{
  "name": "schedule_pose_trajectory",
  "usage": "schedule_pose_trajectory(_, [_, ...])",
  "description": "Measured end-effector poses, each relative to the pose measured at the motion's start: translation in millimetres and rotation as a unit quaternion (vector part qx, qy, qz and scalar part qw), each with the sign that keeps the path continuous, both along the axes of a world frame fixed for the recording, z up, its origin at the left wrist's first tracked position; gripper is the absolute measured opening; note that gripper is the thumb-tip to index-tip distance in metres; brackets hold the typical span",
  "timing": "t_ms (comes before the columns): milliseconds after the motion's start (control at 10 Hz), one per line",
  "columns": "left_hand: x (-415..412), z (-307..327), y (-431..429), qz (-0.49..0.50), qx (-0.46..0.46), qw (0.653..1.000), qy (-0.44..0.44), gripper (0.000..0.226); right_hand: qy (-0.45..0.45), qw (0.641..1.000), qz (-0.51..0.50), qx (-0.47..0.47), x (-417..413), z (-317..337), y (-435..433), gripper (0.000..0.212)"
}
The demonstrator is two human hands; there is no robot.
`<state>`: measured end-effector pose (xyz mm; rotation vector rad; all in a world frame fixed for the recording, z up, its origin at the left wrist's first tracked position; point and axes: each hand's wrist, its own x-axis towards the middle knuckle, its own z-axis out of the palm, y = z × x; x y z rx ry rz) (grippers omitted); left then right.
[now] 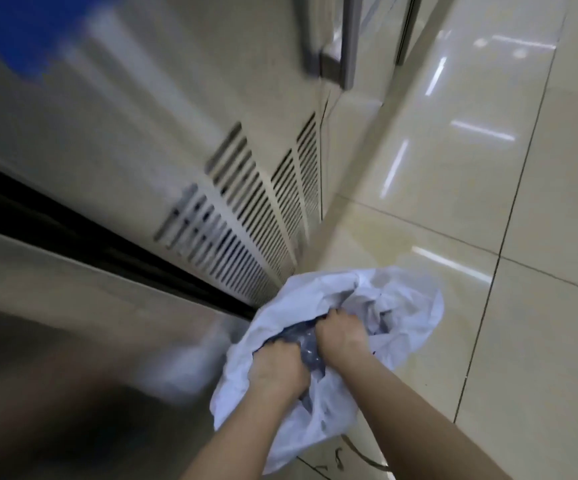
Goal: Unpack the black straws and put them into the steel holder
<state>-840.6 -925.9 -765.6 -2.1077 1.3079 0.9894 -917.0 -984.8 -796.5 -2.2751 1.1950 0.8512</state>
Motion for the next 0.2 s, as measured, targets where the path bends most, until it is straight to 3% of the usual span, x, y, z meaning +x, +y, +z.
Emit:
schedule_pose_trajectory(100, [-2,54,15,0.029,-0.120,0.992,0.019,0.031,-0.037,0.999,-0.010,-0.005,-12,57,-4,0.035])
schedule_pose_trajectory(200, [-10,130,14,0.067,-0.181,0.981,0.028,0.035,-0.060,0.997,-0.049,0.002,-24,134,-11,0.036])
